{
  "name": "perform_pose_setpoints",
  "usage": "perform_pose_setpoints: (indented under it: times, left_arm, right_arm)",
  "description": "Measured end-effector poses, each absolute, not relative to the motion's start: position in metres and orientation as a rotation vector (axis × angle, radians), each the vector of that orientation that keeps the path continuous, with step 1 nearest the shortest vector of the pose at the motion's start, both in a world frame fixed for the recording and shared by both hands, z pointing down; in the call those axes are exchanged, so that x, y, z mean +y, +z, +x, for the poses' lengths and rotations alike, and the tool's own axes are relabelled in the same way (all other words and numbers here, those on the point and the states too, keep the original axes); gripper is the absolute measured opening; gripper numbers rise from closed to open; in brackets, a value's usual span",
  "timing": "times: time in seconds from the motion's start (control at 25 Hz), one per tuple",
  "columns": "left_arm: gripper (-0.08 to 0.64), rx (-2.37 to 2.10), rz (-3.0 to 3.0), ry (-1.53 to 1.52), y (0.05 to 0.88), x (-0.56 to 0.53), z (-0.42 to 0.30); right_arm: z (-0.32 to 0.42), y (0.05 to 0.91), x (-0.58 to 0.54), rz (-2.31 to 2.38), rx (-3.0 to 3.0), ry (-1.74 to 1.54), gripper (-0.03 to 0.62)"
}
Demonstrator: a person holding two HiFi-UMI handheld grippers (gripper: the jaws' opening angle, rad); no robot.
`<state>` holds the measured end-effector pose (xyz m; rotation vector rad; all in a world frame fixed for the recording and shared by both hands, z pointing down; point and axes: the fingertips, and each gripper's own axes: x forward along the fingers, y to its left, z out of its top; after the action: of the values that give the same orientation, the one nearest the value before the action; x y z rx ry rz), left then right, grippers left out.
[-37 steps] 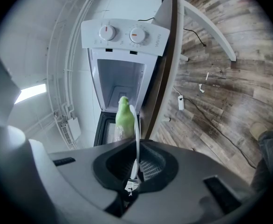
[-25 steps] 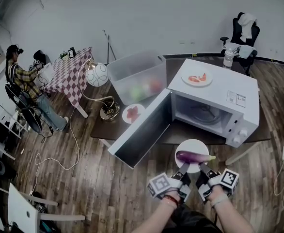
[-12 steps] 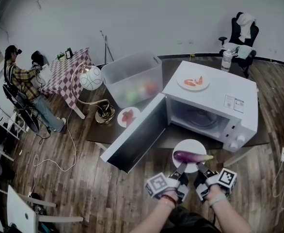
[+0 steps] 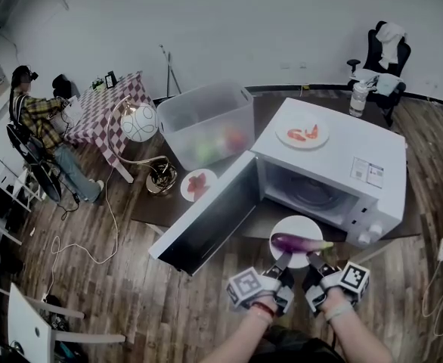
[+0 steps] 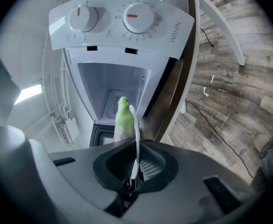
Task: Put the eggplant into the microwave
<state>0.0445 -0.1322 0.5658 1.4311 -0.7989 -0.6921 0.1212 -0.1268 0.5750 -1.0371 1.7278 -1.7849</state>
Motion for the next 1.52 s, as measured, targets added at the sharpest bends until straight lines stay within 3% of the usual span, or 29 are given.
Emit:
perform_pose_setpoints:
  times: [1.52]
  left_arm:
    - [0.023,-0.771,1.454,-0.684,0.561,-0.185,0.056]
  right_arm:
    - [0.130,0.573,-0.176,-1.034,1.679,-1.737,0.008]
